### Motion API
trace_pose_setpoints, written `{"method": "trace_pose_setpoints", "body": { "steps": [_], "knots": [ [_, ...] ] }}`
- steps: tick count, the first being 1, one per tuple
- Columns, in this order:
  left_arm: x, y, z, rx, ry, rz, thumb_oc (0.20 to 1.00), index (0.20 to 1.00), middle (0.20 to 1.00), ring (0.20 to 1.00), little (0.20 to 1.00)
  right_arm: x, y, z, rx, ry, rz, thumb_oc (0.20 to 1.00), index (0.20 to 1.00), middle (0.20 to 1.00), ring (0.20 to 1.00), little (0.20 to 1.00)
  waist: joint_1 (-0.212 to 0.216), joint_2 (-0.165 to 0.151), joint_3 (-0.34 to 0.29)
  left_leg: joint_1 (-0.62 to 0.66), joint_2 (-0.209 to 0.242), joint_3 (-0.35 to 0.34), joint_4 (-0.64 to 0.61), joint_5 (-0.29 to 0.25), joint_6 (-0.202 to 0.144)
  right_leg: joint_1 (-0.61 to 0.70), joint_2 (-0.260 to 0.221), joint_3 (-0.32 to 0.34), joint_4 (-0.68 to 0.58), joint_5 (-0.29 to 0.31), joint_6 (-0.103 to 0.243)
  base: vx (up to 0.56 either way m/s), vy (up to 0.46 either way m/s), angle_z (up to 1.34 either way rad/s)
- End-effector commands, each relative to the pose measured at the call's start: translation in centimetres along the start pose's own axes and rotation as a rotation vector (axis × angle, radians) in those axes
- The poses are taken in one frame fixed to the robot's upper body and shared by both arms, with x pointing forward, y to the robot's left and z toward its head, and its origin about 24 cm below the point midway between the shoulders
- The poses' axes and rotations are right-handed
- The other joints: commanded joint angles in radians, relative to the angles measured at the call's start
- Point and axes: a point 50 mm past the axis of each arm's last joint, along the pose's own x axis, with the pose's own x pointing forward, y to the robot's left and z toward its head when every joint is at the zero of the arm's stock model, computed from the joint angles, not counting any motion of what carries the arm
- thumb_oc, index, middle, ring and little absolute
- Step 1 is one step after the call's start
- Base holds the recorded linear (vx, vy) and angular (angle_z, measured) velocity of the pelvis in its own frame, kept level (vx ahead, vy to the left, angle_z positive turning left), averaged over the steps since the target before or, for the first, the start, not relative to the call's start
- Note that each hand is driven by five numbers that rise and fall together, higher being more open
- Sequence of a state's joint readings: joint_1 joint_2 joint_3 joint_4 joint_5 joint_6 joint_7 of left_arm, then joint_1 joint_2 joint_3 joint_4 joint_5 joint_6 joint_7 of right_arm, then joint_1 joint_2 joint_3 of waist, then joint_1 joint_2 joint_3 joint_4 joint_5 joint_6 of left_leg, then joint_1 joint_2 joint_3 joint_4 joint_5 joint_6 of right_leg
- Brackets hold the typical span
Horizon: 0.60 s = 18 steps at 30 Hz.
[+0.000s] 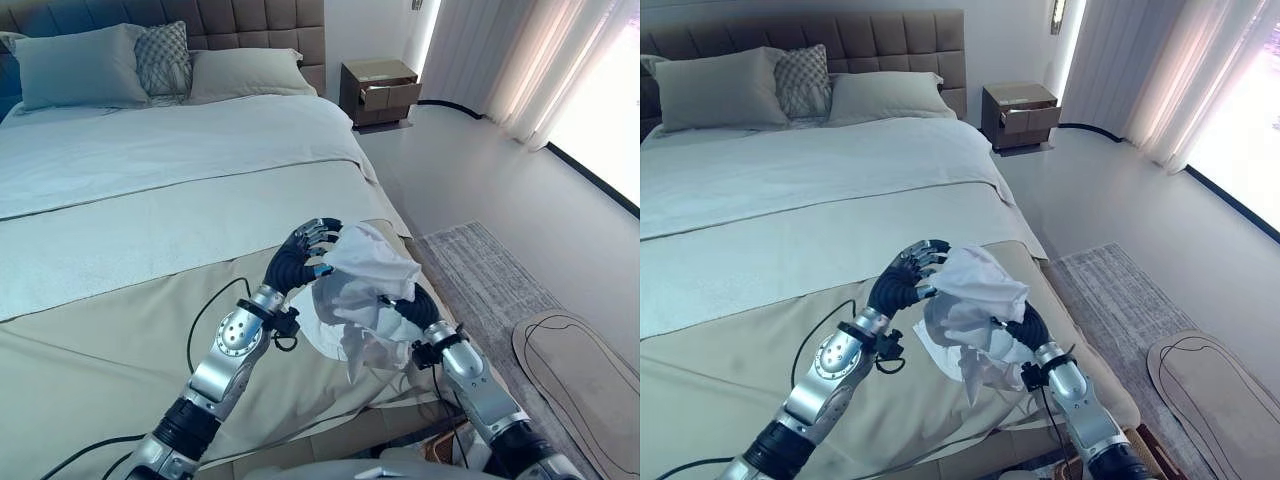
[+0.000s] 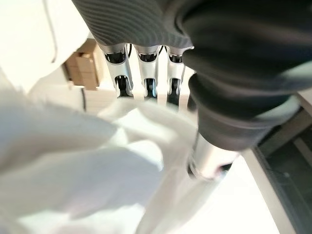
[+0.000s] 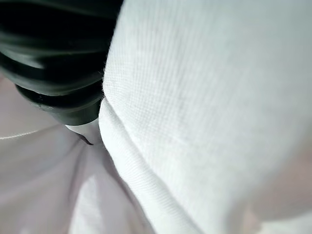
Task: Pick up clothes into the bucket
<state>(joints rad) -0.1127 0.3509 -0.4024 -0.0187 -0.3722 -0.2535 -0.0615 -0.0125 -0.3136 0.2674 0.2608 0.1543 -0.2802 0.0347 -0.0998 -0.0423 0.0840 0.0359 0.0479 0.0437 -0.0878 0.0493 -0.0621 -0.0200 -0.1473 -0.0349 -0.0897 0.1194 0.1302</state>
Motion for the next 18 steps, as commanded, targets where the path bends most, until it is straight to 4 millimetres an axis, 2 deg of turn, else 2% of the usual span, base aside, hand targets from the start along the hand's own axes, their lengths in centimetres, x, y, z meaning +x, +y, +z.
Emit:
{"method": "trace_pose_setpoints", "body": {
  "steps": [1,3,4,5,6,9,13,14,16,18],
  "knots": [
    [-0.6,5.7,2.4,0.057,-0.155,0.29,1.0,1.0,1.0,1.0,1.0,-1.7,-6.1,-0.5,0.111,-0.009,-0.334,0.2,0.2,0.2,0.2,0.2,-0.022,-0.044,-0.021,-0.012,-0.058,0.014,0.113,-0.104,0.06,0.02,-0.075,-0.018,0.073,-0.02,0.065,-0.05,0.11,-0.12],
    [-1.0,5.9,1.9,0.064,-0.131,0.307,1.0,1.0,1.0,1.0,1.0,-2.0,-6.4,-0.4,0.121,-0.015,-0.354,0.2,0.2,0.2,0.2,0.2,-0.024,-0.044,-0.021,-0.01,-0.062,0.016,0.111,-0.104,0.063,0.017,-0.078,-0.014,0.078,-0.019,0.067,-0.05,0.08,-0.09],
    [-1.7,6.4,0.9,0.075,-0.076,0.335,1.0,1.0,1.0,1.0,1.0,-2.4,-7.2,0.0,0.152,-0.047,-0.417,0.2,0.2,0.2,0.2,0.2,-0.036,-0.047,-0.013,-0.013,-0.07,0.022,0.112,-0.105,0.068,0.004,-0.086,-0.004,0.095,-0.008,0.071,-0.05,0.053,-0.05],
    [-1.7,6.3,0.8,0.075,-0.076,0.335,1.0,1.0,1.0,1.0,1.0,-2.4,-7.2,0.0,0.152,-0.047,-0.418,0.2,0.2,0.2,0.2,0.2,-0.035,-0.047,-0.014,-0.014,-0.071,0.022,0.112,-0.105,0.068,0.003,-0.087,-0.003,0.096,-0.008,0.072,-0.09,0.101,-0.04],
    [-2.4,6.5,0.0,0.076,-0.033,0.35,1.0,1.0,1.0,1.0,1.0,-3.0,-7.8,0.2,0.169,-0.068,-0.459,0.2,0.2,0.2,0.2,0.2,-0.046,-0.049,-0.008,-0.015,-0.079,0.029,0.11,-0.106,0.074,-0.008,-0.091,0.012,0.098,0.006,0.075,-0.05,0.067,-0.04],
    [-3.1,6.7,-0.4,0.094,-0.007,0.356,1.0,1.0,1.0,1.0,1.0,-3.6,-8.3,0.4,0.168,-0.083,-0.492,0.2,0.2,0.2,0.2,0.2,-0.053,-0.051,-0.002,-0.016,-0.083,0.037,0.106,-0.105,0.079,-0.027,-0.09,0.026,0.1,0.02,0.077,-0.07,0.039,-0.13],
    [-4.5,8.2,-0.7,0.108,0.015,0.442,1.0,1.0,1.0,1.0,1.0,-3.6,-8.8,1.5,0.176,-0.149,-0.537,0.2,0.2,0.2,0.2,0.2,-0.054,-0.055,0.039,-0.041,-0.069,0.096,0.111,-0.095,0.083,-0.099,-0.078,0.03,0.128,0.056,0.09,-0.17,0.0,-0.39],
    [-4.9,8.7,-0.6,0.114,0.009,0.464,1.0,1.0,1.0,1.0,1.0,-3.7,-9.0,1.7,0.177,-0.164,-0.549,0.2,0.2,0.2,0.2,0.2,-0.049,-0.05,0.05,-0.051,-0.057,0.107,0.118,-0.091,0.084,-0.105,-0.082,0.015,0.155,0.045,0.087,-0.19,-0.026,-0.69],
    [-5.4,9.5,-0.1,0.102,-0.012,0.501,1.0,1.0,1.0,1.0,1.0,-4.1,-9.7,2.4,0.172,-0.196,-0.573,0.2,0.2,0.2,0.2,0.2,-0.032,-0.026,0.066,-0.076,-0.031,0.13,0.136,-0.083,0.085,-0.086,-0.109,-0.048,0.231,-0.013,0.062,-0.2,0.012,-0.62],
    [-6.0,10.2,0.1,0.082,-0.033,0.551,1.0,1.0,1.0,1.0,1.0,-4.5,-10.2,3.2,0.173,-0.241,-0.591,0.2,0.2,0.2,0.2,0.2,-0.017,-0.006,0.064,-0.098,-0.008,0.165,0.144,-0.076,0.087,-0.056,-0.158,-0.112,0.302,-0.044,0.038,-0.17,0.021,-0.59]
  ]
}}
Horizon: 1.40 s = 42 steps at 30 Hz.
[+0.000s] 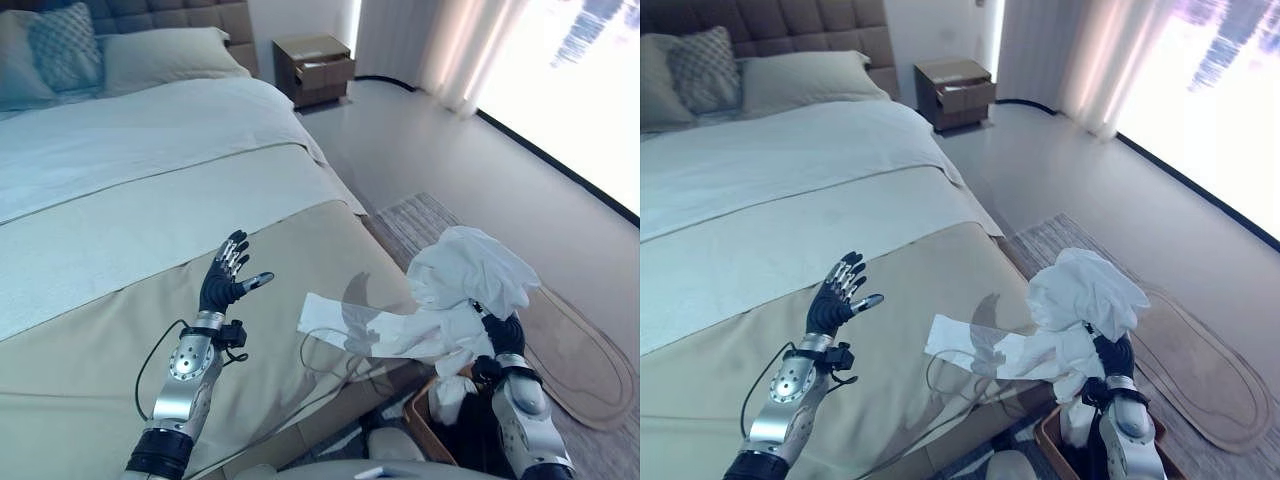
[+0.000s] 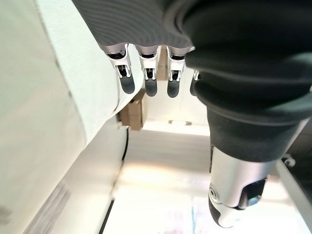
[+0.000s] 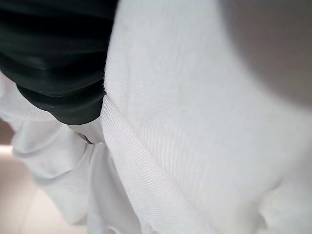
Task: Pick up clothes into the bucket
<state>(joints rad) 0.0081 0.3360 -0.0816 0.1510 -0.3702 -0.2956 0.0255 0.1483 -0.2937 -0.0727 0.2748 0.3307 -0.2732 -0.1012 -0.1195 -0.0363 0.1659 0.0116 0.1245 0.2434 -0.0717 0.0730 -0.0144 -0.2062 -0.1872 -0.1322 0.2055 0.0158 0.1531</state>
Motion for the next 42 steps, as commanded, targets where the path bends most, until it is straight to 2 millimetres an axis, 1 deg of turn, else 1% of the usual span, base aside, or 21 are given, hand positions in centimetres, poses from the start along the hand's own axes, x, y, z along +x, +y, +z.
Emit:
{"method": "trace_pose_setpoints", "body": {
  "steps": [1,4,5,7,9,10,11,13,17,22,25,26,27,28,29,30,32,34,36,37,42],
  "knots": [
    [0.2,2.5,2.4,-0.008,-0.149,0.095,1.0,1.0,1.0,1.0,1.0,1.5,-0.3,6.8,0.088,-0.348,-0.012,0.2,0.2,0.2,0.2,0.2,0.008,-0.006,-0.025,-0.081,-0.074,-0.018,0.127,-0.098,0.037,0.143,-0.141,-0.037,0.019,0.06,0.007,-0.13,-0.031,-0.43],
    [-0.2,3.4,2.8,-0.03,-0.174,0.148,1.0,1.0,1.0,1.0,1.0,1.4,-0.6,7.7,0.112,-0.389,-0.026,0.2,0.2,0.2,0.2,0.2,0.035,-0.01,-0.047,-0.104,-0.049,0.036,0.158,-0.106,0.024,0.211,-0.234,-0.128,0.025,0.106,0.022,-0.08,-0.106,-0.46],
    [-0.3,3.7,3.0,-0.026,-0.184,0.159,1.0,1.0,1.0,1.0,1.0,1.4,-0.7,7.9,0.127,-0.402,-0.037,0.2,0.2,0.2,0.2,0.2,0.046,-0.018,-0.059,-0.116,-0.045,0.059,0.169,-0.105,0.021,0.233,-0.265,-0.171,0.005,0.146,0.036,-0.02,-0.173,-0.56],
    [-0.5,3.8,2.9,-0.024,-0.176,0.153,1.0,1.0,1.0,1.0,1.0,1.4,-0.7,8.6,0.155,-0.431,-0.043,0.2,0.2,0.2,0.2,0.2,0.056,-0.036,-0.081,-0.128,-0.04,0.08,0.195,-0.129,0.006,0.272,-0.296,-0.21,-0.051,0.204,0.077,-0.02,-0.185,-0.7],
    [-0.7,4.1,2.9,-0.025,-0.168,0.155,1.0,1.0,1.0,1.0,1.0,1.6,-0.3,9.3,0.192,-0.456,-0.033,0.2,0.2,0.2,0.2,0.2,0.072,-0.057,-0.093,-0.159,-0.024,0.134,0.23,-0.119,0.002,0.296,-0.309,-0.27,-0.13,0.258,0.094,-0.12,-0.186,-0.54],
    [-0.7,4.2,2.7,-0.036,-0.16,0.159,1.0,1.0,1.0,1.0,1.0,1.7,0.1,9.6,0.205,-0.468,-0.021,0.2,0.2,0.2,0.2,0.2,0.077,-0.057,-0.096,-0.163,-0.004,0.131,0.246,-0.139,-0.016,0.3,-0.293,-0.264,-0.159,0.248,0.106,-0.18,-0.202,-0.41],
    [-0.7,4.2,2.6,-0.054,-0.155,0.164,1.0,1.0,1.0,1.0,1.0,1.8,0.3,10.1,0.214,-0.485,-0.014,0.2,0.2,0.2,0.2,0.2,0.076,-0.066,-0.092,-0.182,0.007,0.158,0.262,-0.116,-0.012,0.285,-0.29,-0.269,-0.187,0.252,0.106,-0.12,-0.226,-0.55],
    [-0.6,4.2,2.5,-0.067,-0.153,0.171,1.0,1.0,1.0,1.0,1.0,1.8,0.7,10.7,0.197,-0.503,-0.007,0.2,0.2,0.2,0.2,0.2,0.074,-0.066,-0.084,-0.186,0.027,0.161,0.263,-0.104,-0.021,0.252,-0.27,-0.223,-0.19,0.232,0.106,-0.1,-0.186,-0.68],
    [-0.8,4.1,1.6,-0.096,-0.12,0.202,1.0,1.0,1.0,1.0,1.0,1.9,0.6,11.6,0.195,-0.544,-0.024,0.2,0.2,0.2,0.2,0.2,0.081,-0.062,-0.068,-0.178,0.076,0.171,0.249,-0.065,-0.044,0.254,-0.225,-0.225,-0.207,0.132,0.088,-0.05,-0.198,-0.5],
    [-1.1,3.5,1.1,-0.161,-0.111,0.191,1.0,1.0,1.0,1.0,1.0,1.1,-0.2,12.2,0.026,-0.571,-0.022,0.2,0.2,0.2,0.2,0.2,0.072,-0.023,-0.032,-0.175,0.17,0.118,0.201,0.039,-0.104,0.24,-0.111,-0.201,-0.152,-0.021,0.027,-0.03,-0.281,-0.16],
    [-1.5,3.7,1.0,-0.173,-0.11,0.203,1.0,1.0,1.0,1.0,1.0,0.9,-0.2,12.1,0.028,-0.572,-0.007,0.2,0.2,0.2,0.2,0.2,0.068,-0.01,-0.011,-0.173,0.227,0.077,0.234,0.052,-0.124,0.246,-0.038,-0.194,-0.139,-0.065,-0.015,-0.01,-0.304,-0.06],
    [-1.6,3.7,1.2,-0.186,-0.125,0.208,1.0,1.0,1.0,1.0,1.0,1.1,-0.3,12.0,0.029,-0.567,-0.011,0.2,0.2,0.2,0.2,0.2,0.088,-0.013,0.013,-0.181,0.207,-0.052,0.305,0.032,-0.123,0.251,-0.017,-0.165,-0.138,-0.071,-0.029,0.0,-0.236,-0.16],
    [-1.6,3.7,1.2,-0.186,-0.126,0.208,1.0,1.0,1.0,1.0,1.0,1.1,-0.3,12.0,0.029,-0.568,-0.011,0.2,0.2,0.2,0.2,0.2,0.085,-0.011,0.012,-0.187,0.206,-0.056,0.306,0.035,-0.121,0.249,-0.017,-0.169,-0.141,-0.067,-0.029,-0.02,-0.183,-0.23],
    [-1.6,3.6,1.3,-0.185,-0.131,0.205,1.0,1.0,1.0,1.0,1.0,1.4,-0.4,12.0,0.025,-0.567,-0.012,0.2,0.2,0.2,0.2,0.2,0.1,-0.016,0.025,-0.195,0.151,-0.167,0.336,0.009,-0.118,0.248,-0.014,-0.144,-0.144,-0.061,-0.029,0.0,-0.105,-0.17],
    [-1.8,3.6,1.1,-0.185,-0.126,0.208,1.0,1.0,1.0,1.0,1.0,1.6,-0.5,11.8,0.026,-0.556,-0.015,0.2,0.2,0.2,0.2,0.2,0.112,-0.019,0.033,-0.197,0.097,-0.232,0.358,-0.03,-0.118,0.243,-0.012,-0.127,-0.143,-0.057,-0.029,0.01,-0.147,-0.12],
    [-1.9,3.6,1.0,-0.182,-0.121,0.21,1.0,1.0,1.0,1.0,1.0,1.8,-0.8,11.4,0.031,-0.535,-0.029,0.2,0.2,0.2,0.2,0.2,0.115,-0.023,0.035,-0.206,0.049,-0.254,0.365,-0.064,-0.108,0.237,-0.013,-0.117,-0.146,-0.049,-0.031,0.0,-0.128,-0.21],
    [-2.0,3.6,0.9,-0.168,-0.115,0.195,1.0,1.0,1.0,1.0,1.0,2.1,-1.4,10.5,0.004,-0.497,-0.067,0.2,0.2,0.2,0.2,0.2,0.121,-0.02,0.035,-0.204,0.003,-0.261,0.329,-0.102,-0.087,0.218,-0.002,-0.104,-0.144,-0.049,-0.033,-0.01,-0.037,-0.54],
    [-2.2,3.4,0.9,-0.154,-0.118,0.177,1.0,1.0,1.0,1.0,1.0,2.6,-1.9,10.0,-0.013,-0.471,-0.106,0.2,0.2,0.2,0.2,0.2,0.125,-0.001,0.036,-0.194,-0.031,-0.301,0.258,-0.093,-0.073,0.19,0.007,-0.086,-0.141,-0.045,-0.029,-0.02,0.08,-0.75],
    [-2.2,3.3,0.9,-0.153,-0.122,0.178,1.0,1.0,1.0,1.0,1.0,2.9,-2.0,10.0,0.0,-0.47,-0.125,0.2,0.2,0.2,0.2,0.2,0.121,0.002,0.04,-0.195,-0.037,-0.288,0.237,-0.085,-0.07,0.172,0.002,-0.077,-0.14,-0.038,-0.025,-0.14,0.102,-0.71],
    [-1.5,3.2,1.8,-0.169,-0.181,0.167,1.0,1.0,1.0,1.0,1.0,3.8,-1.5,10.6,0.013,-0.49,-0.13,0.2,0.2,0.2,0.2,0.2,0.109,0.01,0.08,-0.231,-0.041,-0.251,0.23,-0.08,-0.057,0.085,-0.029,-0.061,-0.122,-0.013,-0.009,-0.21,0.111,-0.54],
    [-0.6,2.6,3.6,-0.211,-0.277,0.145,1.0,1.0,1.0,1.0,1.0,5.4,-0.1,12.5,0.02,-0.538,-0.114,0.2,0.2,0.2,0.2,0.2,0.12,0.017,0.159,-0.313,-0.048,-0.181,0.301,-0.108,-0.033,-0.062,-0.08,-0.017,-0.052,0.032,0.002,-0.2,0.113,-0.69]
  ]
}}
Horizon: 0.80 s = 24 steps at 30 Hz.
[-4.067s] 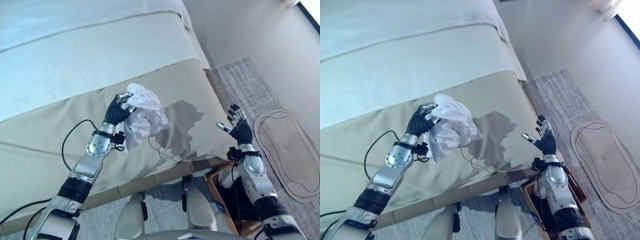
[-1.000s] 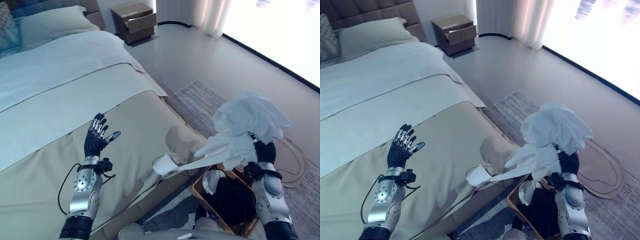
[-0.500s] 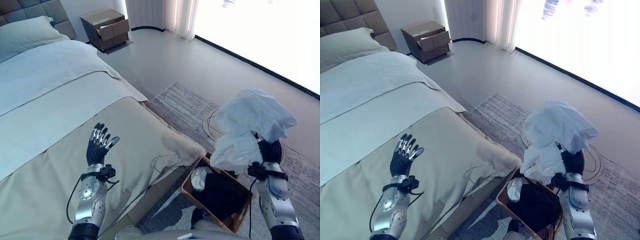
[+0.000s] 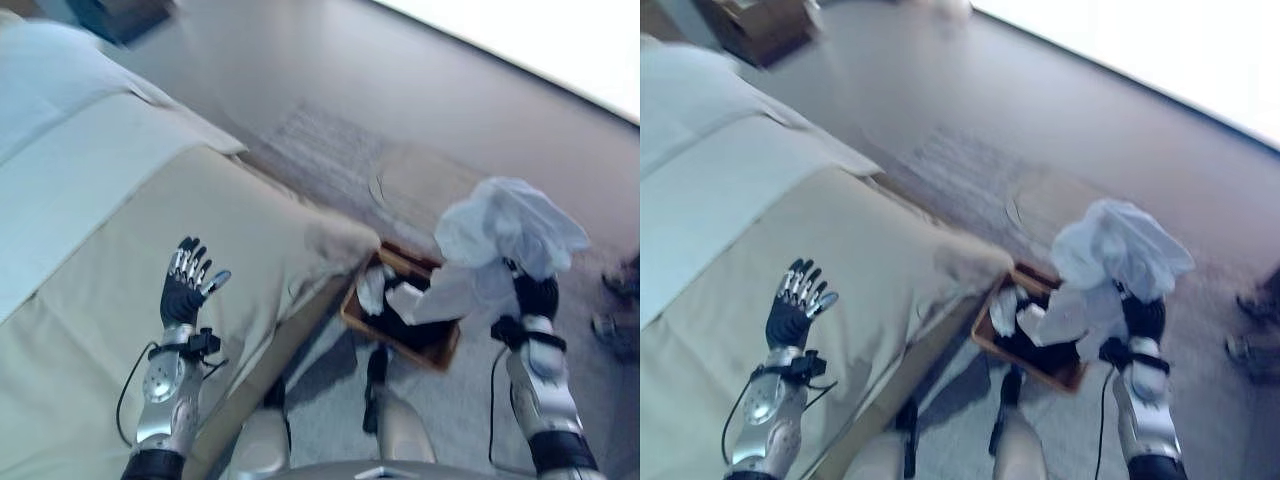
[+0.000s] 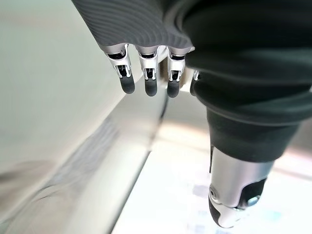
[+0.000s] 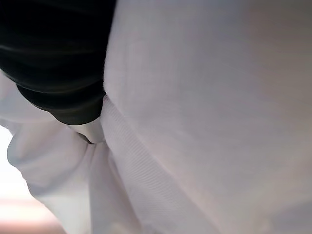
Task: Pick up clothes into the bucket
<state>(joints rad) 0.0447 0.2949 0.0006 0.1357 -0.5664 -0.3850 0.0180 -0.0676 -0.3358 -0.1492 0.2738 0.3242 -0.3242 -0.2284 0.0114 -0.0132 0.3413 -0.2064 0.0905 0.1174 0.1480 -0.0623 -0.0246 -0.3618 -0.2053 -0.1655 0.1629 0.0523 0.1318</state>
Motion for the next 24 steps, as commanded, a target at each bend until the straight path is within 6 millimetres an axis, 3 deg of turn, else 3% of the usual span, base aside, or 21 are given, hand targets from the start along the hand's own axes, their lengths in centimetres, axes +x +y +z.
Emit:
{"method": "trace_pose_setpoints", "body": {
  "steps": [1,7,8,13,15,20,24],
  "knots": [
    [0.7,-0.1,2.9,-0.013,-0.176,-0.02,1.0,1.0,1.0,1.0,1.0,2.5,0.7,5.2,-0.002,-0.255,0.028,0.2,0.2,0.2,0.2,0.2,-0.01,-0.007,-0.017,-0.099,-0.014,-0.053,0.085,0.026,-0.023,0.089,-0.062,0.019,-0.007,-0.005,0.023,-0.09,0.064,-0.37],
    [1.1,-1.7,4.1,-0.021,-0.234,-0.079,1.0,1.0,1.0,1.0,1.0,3.9,1.6,7.9,0.026,-0.364,0.0,0.2,0.2,0.2,0.2,0.2,-0.016,0.002,0.056,-0.188,-0.019,-0.04,0.16,0.007,-0.013,-0.003,-0.085,0.021,0.056,-0.005,0.022,-0.06,0.004,-0.17],
    [1.0,-2.0,4.1,-0.021,-0.233,-0.092,1.0,1.0,1.0,1.0,1.0,4.2,1.8,9.2,0.038,-0.416,-0.005,0.2,0.2,0.2,0.2,0.2,-0.017,0.005,0.071,-0.214,-0.018,-0.046,0.182,-0.004,-0.014,-0.029,-0.085,0.021,0.082,-0.016,0.021,-0.03,-0.023,0.07],
    [0.7,-2.4,4.3,-0.023,-0.237,-0.112,1.0,1.0,1.0,1.0,1.0,5.1,1.3,11.2,0.053,-0.493,-0.053,0.2,0.2,0.2,0.2,0.2,-0.014,0.016,0.076,-0.262,-0.015,-0.055,0.193,-0.001,-0.018,-0.077,-0.084,0.019,0.102,-0.021,0.019,-0.02,-0.041,0.06],
    [0.3,-2.5,4.4,-0.022,-0.228,-0.132,1.0,1.0,1.0,1.0,1.0,6.0,1.1,13.8,0.042,-0.58,-0.063,0.2,0.2,0.2,0.2,0.2,-0.005,0.021,0.091,-0.291,-0.012,-0.059,0.2,0.003,-0.019,-0.114,-0.079,0.015,0.122,-0.023,0.018,-0.04,-0.025,0.04],
    [0.1,-3.4,4.7,-0.071,-0.228,-0.179,1.0,1.0,1.0,1.0,1.0,7.2,1.8,16.0,-0.017,-0.639,-0.04,0.2,0.2,0.2,0.2,0.2,0.006,0.024,0.114,-0.339,-0.007,-0.061,0.222,0.002,-0.019,-0.173,-0.073,0.012,0.152,-0.021,0.017,-0.03,-0.008,-0.02],
    [0.0,-5.0,5.7,-0.097,-0.262,-0.25,1.0,1.0,1.0,1.0,1.0,8.1,2.9,16.5,-0.083,-0.636,-0.016,0.2,0.2,0.2,0.2,0.2,0.015,0.033,0.148,-0.405,-0.003,-0.068,0.26,0.0,-0.019,-0.235,-0.078,-0.009,0.191,-0.019,0.022,-0.05,-0.024,0.01]
  ]
}}
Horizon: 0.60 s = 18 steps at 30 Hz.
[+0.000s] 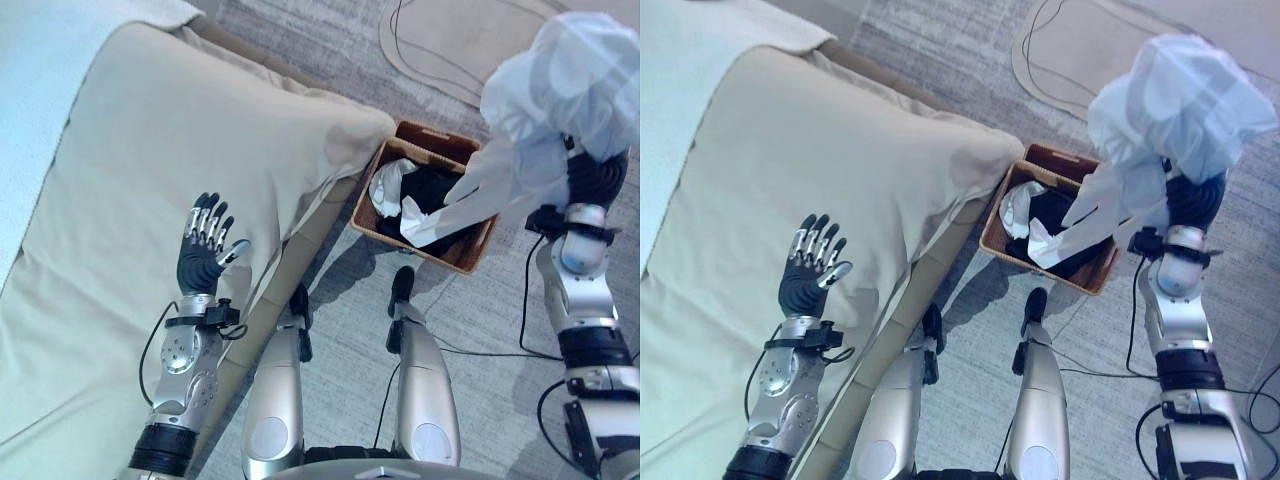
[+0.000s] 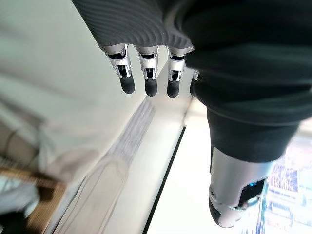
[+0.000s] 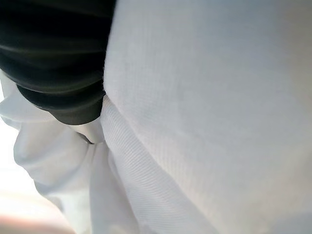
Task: Pick up clothes into the bucket
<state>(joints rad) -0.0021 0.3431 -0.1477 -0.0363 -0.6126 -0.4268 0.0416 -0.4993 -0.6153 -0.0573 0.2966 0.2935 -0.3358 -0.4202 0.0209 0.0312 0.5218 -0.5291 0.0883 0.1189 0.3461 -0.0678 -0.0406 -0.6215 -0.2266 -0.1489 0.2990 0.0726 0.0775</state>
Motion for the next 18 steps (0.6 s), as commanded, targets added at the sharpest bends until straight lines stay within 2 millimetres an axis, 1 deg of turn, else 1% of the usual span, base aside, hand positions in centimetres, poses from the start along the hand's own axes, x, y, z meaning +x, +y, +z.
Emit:
{"method": "trace_pose_setpoints", "body": {
  "steps": [1,2,4,5,6,7,8,9,10,11,14,16,18],
  "knots": [
    [-0.3,-0.9,3.0,0.0,-0.131,-0.073,1.0,1.0,1.0,1.0,1.0,1.4,0.5,2.5,-0.028,-0.146,0.02,0.2,0.2,0.2,0.2,0.2,0.009,-0.007,-0.026,-0.103,-0.001,-0.072,0.077,0.004,-0.004,0.005,-0.061,-0.032,0.073,-0.043,0.078,-0.04,-0.014,0.04],
    [-0.1,-1.3,3.0,0.001,-0.135,-0.093,1.0,1.0,1.0,1.0,1.0,2.2,0.8,2.1,-0.052,-0.128,0.016,0.2,0.2,0.2,0.2,0.2,0.015,-0.001,-0.023,-0.126,-0.002,-0.073,0.093,0.0,-0.005,-0.017,-0.066,-0.035,0.094,-0.045,0.08,-0.05,-0.006,0.04],
    [-0.1,-1.7,2.9,0.009,-0.124,-0.12,1.0,1.0,1.0,1.0,1.0,4.2,1.3,2.3,-0.114,-0.112,0.004,0.2,0.2,0.2,0.2,0.2,0.026,0.014,-0.015,-0.172,-0.004,-0.076,0.134,-0.013,-0.003,-0.062,-0.072,-0.034,0.135,-0.053,0.08,-0.03,0.005,0.01],
    [-0.6,-1.7,2.3,0.028,-0.09,-0.118,1.0,1.0,1.0,1.0,1.0,5.1,1.5,2.1,-0.143,-0.083,-0.011,0.2,0.2,0.2,0.2,0.2,0.033,0.031,-0.007,-0.205,-0.006,-0.085,0.192,-0.059,-0.006,-0.095,-0.07,-0.017,0.192,-0.093,0.085,-0.03,0.035,0.0],
    [-0.5,-1.7,2.4,0.028,-0.093,-0.117,1.0,1.0,1.0,1.0,1.0,5.2,1.6,2.1,-0.143,-0.086,-0.01,0.2,0.2,0.2,0.2,0.2,0.03,0.031,-0.003,-0.222,-0.007,-0.078,0.193,-0.032,0.001,-0.108,-0.073,-0.021,0.186,-0.068,0.075,0.06,0.036,0.01],
    [-0.9,-1.8,1.8,0.029,-0.064,-0.111,1.0,1.0,1.0,1.0,1.0,5.4,1.7,1.6,-0.161,-0.056,-0.013,0.2,0.2,0.2,0.2,0.2,0.033,0.043,-0.003,-0.243,-0.009,-0.088,0.237,-0.076,-0.001,-0.131,-0.069,-0.006,0.238,-0.114,0.078,-0.08,0.025,0.02],
    [-0.9,-1.8,1.8,0.028,-0.066,-0.111,1.0,1.0,1.0,1.0,1.0,5.4,1.7,1.6,-0.16,-0.057,-0.013,0.2,0.2,0.2,0.2,0.2,0.031,0.042,-0.002,-0.259,-0.01,-0.08,0.234,-0.047,0.006,-0.144,-0.072,-0.011,0.23,-0.089,0.068,0.09,0.025,0.1],
    [-0.9,-1.8,1.7,0.032,-0.062,-0.107,1.0,1.0,1.0,1.0,1.0,5.5,2.0,1.4,-0.18,-0.051,-0.005,0.2,0.2,0.2,0.2,0.2,0.032,0.048,-0.003,-0.263,-0.013,-0.089,0.261,-0.088,0.002,-0.155,-0.069,0.005,0.271,-0.131,0.075,0.01,0.028,0.17],
    [-0.6,-1.9,1.8,0.049,-0.074,-0.103,1.0,1.0,1.0,1.0,1.0,5.3,2.0,0.5,-0.229,-0.018,0.002,0.2,0.2,0.2,0.2,0.2,0.031,0.058,-0.002,-0.297,-0.023,-0.096,0.306,-0.103,0.006,-0.19,-0.066,0.025,0.328,-0.157,0.068,0.09,0.022,0.19],
    [-0.6,-1.9,1.8,0.05,-0.076,-0.102,1.0,1.0,1.0,1.0,1.0,5.3,2.0,0.6,-0.229,-0.019,0.002,0.2,0.2,0.2,0.2,0.2,0.031,0.058,-0.002,-0.301,-0.023,-0.096,0.31,-0.105,0.006,-0.195,-0.066,0.026,0.333,-0.159,0.068,0.01,0.019,0.16],
    [-0.4,-2.0,2.0,0.058,-0.101,-0.084,1.0,1.0,1.0,1.0,1.0,5.0,1.9,-1.1,-0.277,0.052,0.001,0.2,0.2,0.2,0.2,0.2,0.028,0.065,-0.002,-0.349,-0.036,-0.102,0.393,-0.139,0.013,-0.245,-0.065,0.051,0.429,-0.206,0.05,0.01,0.004,0.05],
    [-0.5,-2.2,2.0,0.05,-0.103,-0.08,1.0,1.0,1.0,1.0,1.0,5.4,1.6,-2.0,-0.305,0.112,-0.021,0.2,0.2,0.2,0.2,0.2,0.037,0.071,-0.002,-0.391,-0.044,-0.104,0.442,-0.16,0.014,-0.284,-0.069,0.062,0.48,-0.232,0.04,0.01,0.0,0.1],
    [-0.5,-2.1,2.0,0.053,-0.103,-0.08,1.0,1.0,1.0,1.0,1.0,5.6,1.4,-2.3,-0.325,0.132,-0.024,0.2,0.2,0.2,0.2,0.2,0.039,0.073,-0.002,-0.41,-0.047,-0.106,0.456,-0.164,0.014,-0.3,-0.073,0.064,0.493,-0.236,0.039,0.0,-0.004,0.08]
  ]
}}
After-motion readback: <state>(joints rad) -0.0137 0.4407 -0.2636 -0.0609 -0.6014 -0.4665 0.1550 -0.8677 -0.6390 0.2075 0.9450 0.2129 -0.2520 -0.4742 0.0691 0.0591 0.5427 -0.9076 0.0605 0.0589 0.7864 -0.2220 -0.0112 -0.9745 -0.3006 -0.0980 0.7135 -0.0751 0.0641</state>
